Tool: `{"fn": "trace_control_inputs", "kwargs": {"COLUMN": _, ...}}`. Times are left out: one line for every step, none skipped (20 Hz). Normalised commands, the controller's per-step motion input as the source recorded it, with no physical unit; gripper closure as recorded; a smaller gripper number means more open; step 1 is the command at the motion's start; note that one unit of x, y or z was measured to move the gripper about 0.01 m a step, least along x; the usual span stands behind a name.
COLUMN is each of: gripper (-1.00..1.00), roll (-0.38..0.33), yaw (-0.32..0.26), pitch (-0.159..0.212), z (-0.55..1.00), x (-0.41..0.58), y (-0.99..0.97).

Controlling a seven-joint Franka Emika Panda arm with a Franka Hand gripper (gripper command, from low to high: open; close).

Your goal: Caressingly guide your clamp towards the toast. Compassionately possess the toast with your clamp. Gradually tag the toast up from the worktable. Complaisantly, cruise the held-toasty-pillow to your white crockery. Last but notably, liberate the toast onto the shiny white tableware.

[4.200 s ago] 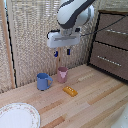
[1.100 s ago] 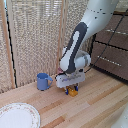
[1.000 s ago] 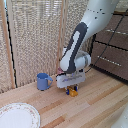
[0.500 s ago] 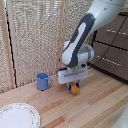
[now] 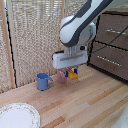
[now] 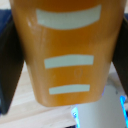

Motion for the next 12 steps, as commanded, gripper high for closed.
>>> {"fn": "trace_control_inputs", "kwargs": {"gripper": 1.00, "roll": 0.000, "yaw": 0.000, "pitch": 0.000, "z": 0.59, "x": 0.049, "y": 0.91}}
{"fn": "trace_control_inputs", "kwargs": {"gripper": 1.00, "roll": 0.000, "yaw": 0.000, "pitch": 0.000, "z": 0.58, "x": 0.054, "y": 0.90}}
{"fn": "trace_control_inputs", "kwargs": {"gripper": 1.00, "roll": 0.000, "yaw": 0.000, "pitch": 0.000, "z": 0.56, "x": 0.063, "y": 0.90}}
{"fn": "trace_control_inputs", "kwargs": {"gripper": 1.00, "roll": 0.000, "yaw": 0.000, "pitch": 0.000, "z": 0.52, "x": 0.066, "y": 0.91}}
{"fn": "trace_control_inputs", "kwargs": {"gripper": 1.00, "roll": 0.000, "yaw": 0.000, "pitch": 0.000, "z": 0.51, "x": 0.071, "y": 0.91}}
{"fn": "trace_control_inputs", "kwargs": {"gripper": 1.00, "roll": 0.000, "yaw": 0.000, "pitch": 0.000, "z": 0.50, "x": 0.071, "y": 0.91}}
{"fn": "trace_control_inputs", "kwargs": {"gripper": 1.00, "roll": 0.000, "yaw": 0.000, "pitch": 0.000, "z": 0.44, "x": 0.097, "y": 0.92}}
{"fn": "trace_control_inputs", "kwargs": {"gripper": 1.00, "roll": 0.000, "yaw": 0.000, "pitch": 0.000, "z": 0.39, "x": 0.129, "y": 0.94}}
{"fn": "trace_control_inputs", "kwargs": {"gripper": 1.00, "roll": 0.000, "yaw": 0.000, "pitch": 0.009, "z": 0.37, "x": 0.143, "y": 0.94}}
{"fn": "trace_control_inputs", "kwargs": {"gripper": 1.00, "roll": 0.000, "yaw": 0.000, "pitch": 0.020, "z": 0.35, "x": 0.160, "y": 0.94}}
{"fn": "trace_control_inputs", "kwargs": {"gripper": 1.00, "roll": 0.000, "yaw": 0.000, "pitch": 0.028, "z": 0.34, "x": 0.169, "y": 0.94}}
{"fn": "trace_control_inputs", "kwargs": {"gripper": 1.00, "roll": 0.000, "yaw": 0.000, "pitch": 0.030, "z": 0.33, "x": 0.183, "y": 0.94}}
